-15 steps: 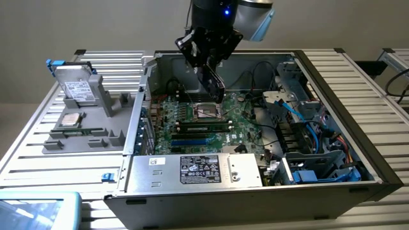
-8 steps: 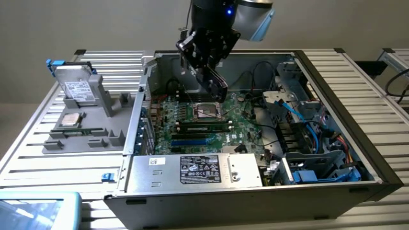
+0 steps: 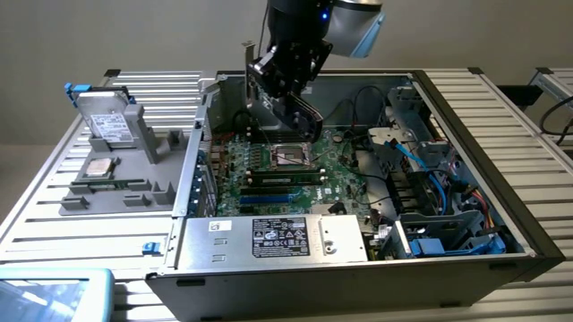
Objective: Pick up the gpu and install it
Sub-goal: 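Insert the gpu into the slot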
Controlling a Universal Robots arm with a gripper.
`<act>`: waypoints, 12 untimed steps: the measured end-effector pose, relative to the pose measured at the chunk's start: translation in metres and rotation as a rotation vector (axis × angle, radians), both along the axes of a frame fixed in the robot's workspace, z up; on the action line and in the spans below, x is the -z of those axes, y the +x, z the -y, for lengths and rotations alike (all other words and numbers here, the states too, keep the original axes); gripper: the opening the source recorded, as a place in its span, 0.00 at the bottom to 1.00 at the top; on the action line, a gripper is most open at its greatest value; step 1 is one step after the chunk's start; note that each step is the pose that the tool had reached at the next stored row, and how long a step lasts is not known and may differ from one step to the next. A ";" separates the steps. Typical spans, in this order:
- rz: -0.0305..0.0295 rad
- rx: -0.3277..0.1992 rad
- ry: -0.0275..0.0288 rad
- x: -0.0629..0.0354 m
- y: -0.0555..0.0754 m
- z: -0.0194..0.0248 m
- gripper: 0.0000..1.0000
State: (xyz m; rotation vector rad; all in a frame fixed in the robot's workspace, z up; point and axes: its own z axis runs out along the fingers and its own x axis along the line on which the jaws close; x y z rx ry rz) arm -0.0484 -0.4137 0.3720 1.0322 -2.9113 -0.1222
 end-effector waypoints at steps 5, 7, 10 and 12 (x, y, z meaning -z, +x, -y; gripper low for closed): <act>0.0000 -0.090 -0.0001 0.0000 0.000 0.0000 0.28; 0.0001 -0.126 0.0001 0.0000 0.000 0.0000 0.28; 0.0000 -0.182 -0.0001 0.0000 0.000 0.0000 0.28; 0.0001 -0.218 0.0001 0.0001 0.000 0.0000 0.28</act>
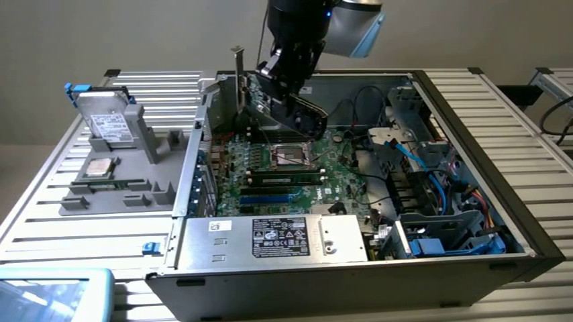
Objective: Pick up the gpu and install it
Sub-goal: 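Insert the gpu into the slot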
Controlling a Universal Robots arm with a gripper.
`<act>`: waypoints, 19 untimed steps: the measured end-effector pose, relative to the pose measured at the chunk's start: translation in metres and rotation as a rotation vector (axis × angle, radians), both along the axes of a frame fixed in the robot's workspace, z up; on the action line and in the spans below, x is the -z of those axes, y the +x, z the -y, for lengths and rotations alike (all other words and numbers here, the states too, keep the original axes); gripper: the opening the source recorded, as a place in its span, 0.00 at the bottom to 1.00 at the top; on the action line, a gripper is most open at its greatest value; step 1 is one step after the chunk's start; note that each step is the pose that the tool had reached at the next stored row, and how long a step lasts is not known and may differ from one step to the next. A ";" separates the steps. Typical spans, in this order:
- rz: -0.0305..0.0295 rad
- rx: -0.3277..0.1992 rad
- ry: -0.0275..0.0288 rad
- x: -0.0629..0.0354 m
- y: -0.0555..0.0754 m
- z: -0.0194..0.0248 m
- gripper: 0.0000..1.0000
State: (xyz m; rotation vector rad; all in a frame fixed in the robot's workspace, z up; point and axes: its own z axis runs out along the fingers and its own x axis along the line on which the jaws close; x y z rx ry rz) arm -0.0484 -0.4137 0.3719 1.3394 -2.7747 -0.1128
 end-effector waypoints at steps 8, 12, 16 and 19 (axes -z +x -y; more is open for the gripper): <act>0.0000 -0.146 0.0000 0.0002 0.000 0.0000 0.28; -0.0001 -0.218 -0.0001 0.0004 0.000 0.0000 0.28; 0.0005 -0.290 -0.0006 0.0006 0.000 0.0000 0.28; 0.0053 -0.340 -0.0039 0.0007 0.000 0.0000 0.28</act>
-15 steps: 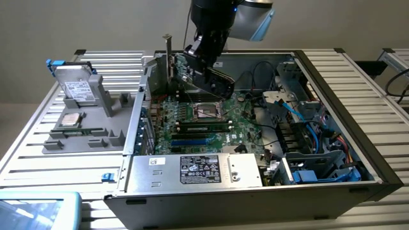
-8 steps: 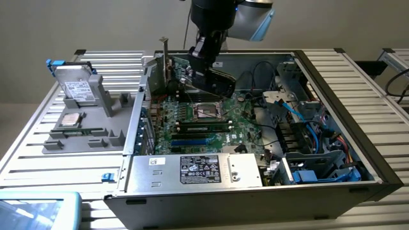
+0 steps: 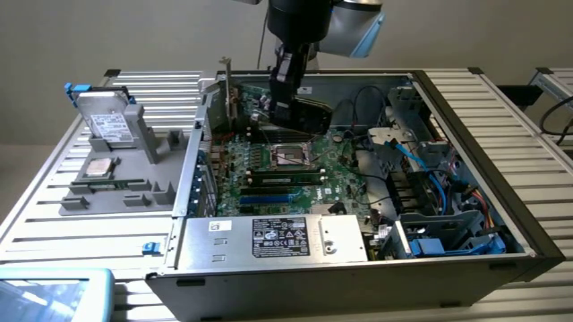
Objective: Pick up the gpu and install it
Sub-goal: 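Insert the gpu into the slot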
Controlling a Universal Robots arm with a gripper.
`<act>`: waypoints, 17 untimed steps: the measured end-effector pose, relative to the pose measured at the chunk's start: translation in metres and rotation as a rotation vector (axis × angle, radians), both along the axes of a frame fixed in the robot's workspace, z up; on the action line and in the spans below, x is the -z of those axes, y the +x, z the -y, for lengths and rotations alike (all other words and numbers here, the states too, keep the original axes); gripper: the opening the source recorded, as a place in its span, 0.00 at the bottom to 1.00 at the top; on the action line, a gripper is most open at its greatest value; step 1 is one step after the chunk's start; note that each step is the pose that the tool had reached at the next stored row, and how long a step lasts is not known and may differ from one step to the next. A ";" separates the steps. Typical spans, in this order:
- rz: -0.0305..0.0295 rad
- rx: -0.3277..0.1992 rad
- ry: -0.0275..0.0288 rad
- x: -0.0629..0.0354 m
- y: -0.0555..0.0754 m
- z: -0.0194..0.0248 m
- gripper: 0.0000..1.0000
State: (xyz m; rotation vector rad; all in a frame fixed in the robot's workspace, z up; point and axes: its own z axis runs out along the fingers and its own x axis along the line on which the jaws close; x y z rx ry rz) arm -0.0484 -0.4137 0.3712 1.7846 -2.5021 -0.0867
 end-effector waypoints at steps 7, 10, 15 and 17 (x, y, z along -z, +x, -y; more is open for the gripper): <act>0.0216 -0.098 -0.0103 0.0004 0.000 0.0000 0.28; 0.0303 -0.142 -0.0141 0.0007 0.000 0.0000 0.28; 0.0460 -0.216 -0.0216 0.0013 0.000 0.0000 0.28; 0.0517 -0.244 -0.0261 0.0017 0.000 0.0000 0.28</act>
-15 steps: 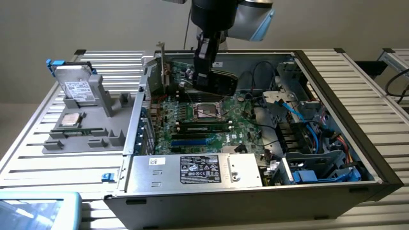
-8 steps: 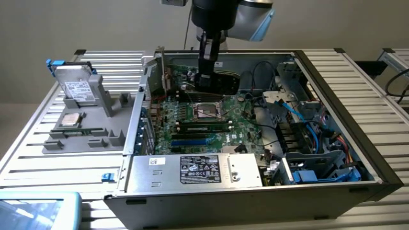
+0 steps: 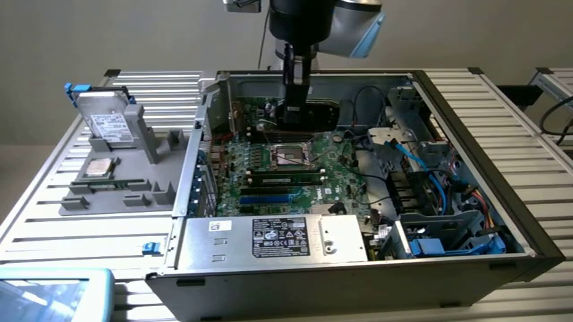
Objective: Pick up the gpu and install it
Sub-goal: 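Insert the gpu into the slot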
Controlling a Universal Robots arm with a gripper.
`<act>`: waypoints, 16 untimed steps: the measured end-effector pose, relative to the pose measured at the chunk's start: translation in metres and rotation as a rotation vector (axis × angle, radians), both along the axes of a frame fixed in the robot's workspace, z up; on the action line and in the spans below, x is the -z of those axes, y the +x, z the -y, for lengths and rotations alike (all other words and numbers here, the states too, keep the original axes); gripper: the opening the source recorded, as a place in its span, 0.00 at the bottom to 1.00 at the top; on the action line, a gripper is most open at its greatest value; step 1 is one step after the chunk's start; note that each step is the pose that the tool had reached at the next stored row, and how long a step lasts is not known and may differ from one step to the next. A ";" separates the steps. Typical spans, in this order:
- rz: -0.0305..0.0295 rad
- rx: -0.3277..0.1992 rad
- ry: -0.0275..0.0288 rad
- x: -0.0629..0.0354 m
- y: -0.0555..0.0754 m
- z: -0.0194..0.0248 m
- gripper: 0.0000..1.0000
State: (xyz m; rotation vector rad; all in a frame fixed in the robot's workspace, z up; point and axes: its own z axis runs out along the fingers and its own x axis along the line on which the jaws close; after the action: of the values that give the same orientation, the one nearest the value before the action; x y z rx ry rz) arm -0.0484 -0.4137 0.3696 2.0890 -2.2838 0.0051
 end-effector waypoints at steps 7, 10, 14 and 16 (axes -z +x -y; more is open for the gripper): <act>0.0082 -0.056 -0.0226 0.0005 0.000 0.0000 0.28; 0.0083 -0.056 -0.0226 0.0005 0.000 0.0000 0.28; 0.0083 -0.056 -0.0231 0.0014 0.000 -0.0001 0.28; 0.0082 -0.056 -0.0263 0.0031 0.000 0.0000 0.28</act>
State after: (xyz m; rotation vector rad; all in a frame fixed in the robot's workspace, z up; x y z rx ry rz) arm -0.0485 -0.4136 0.3665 2.1428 -2.2168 0.0455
